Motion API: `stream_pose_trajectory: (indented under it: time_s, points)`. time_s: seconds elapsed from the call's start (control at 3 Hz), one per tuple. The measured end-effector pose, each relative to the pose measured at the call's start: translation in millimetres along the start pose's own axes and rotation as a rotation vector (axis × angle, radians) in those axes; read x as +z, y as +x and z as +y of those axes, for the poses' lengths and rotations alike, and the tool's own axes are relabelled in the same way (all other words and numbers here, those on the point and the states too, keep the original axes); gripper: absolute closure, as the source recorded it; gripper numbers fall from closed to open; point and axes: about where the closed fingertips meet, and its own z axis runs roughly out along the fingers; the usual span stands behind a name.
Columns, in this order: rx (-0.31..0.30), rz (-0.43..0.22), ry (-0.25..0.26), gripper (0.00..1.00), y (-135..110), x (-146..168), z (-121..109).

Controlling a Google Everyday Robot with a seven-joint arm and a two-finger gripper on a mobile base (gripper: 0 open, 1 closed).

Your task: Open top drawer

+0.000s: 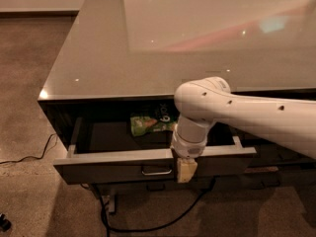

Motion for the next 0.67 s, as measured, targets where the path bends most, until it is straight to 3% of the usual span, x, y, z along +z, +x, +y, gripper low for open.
stream_pose_trajectory:
  time_s: [0.67]
  points:
    - [0.045,0.035,-0.011,0.88,23,-18,27]
